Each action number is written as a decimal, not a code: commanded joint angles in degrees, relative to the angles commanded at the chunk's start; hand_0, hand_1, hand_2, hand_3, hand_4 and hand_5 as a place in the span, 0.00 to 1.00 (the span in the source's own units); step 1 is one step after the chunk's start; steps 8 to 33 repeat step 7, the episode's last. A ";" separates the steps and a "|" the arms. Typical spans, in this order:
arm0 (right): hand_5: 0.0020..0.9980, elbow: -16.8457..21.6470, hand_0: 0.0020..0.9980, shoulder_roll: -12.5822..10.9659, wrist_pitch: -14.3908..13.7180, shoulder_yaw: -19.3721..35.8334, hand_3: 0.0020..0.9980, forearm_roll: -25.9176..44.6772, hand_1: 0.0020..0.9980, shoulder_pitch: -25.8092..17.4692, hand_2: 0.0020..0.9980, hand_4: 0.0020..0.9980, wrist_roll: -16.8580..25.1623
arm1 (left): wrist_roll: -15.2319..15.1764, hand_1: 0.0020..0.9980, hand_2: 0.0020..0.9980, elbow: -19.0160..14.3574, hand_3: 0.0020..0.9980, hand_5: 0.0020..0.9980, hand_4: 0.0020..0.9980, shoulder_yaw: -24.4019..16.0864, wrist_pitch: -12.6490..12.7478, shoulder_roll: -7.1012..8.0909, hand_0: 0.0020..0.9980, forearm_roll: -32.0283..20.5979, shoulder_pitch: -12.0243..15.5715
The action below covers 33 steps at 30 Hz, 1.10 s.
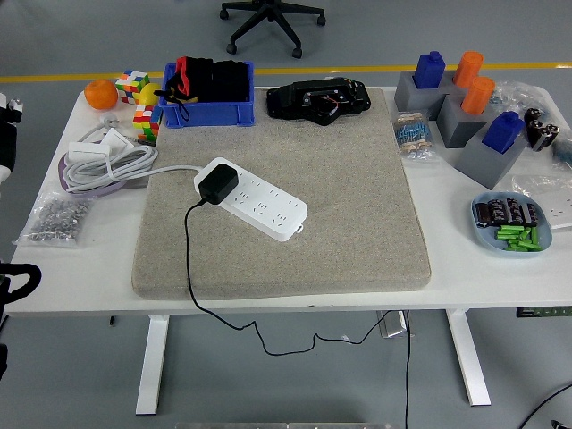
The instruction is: Press the white button,pick up the black plug,place it near the board,insert it into the board
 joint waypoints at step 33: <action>0.50 -0.09 0.82 -0.09 0.00 -0.19 0.63 0.05 0.65 -0.04 0.66 0.76 -0.02 | 3.10 0.08 0.92 -0.42 0.92 0.00 0.84 -0.30 8.27 0.40 0.06 17.13 -0.13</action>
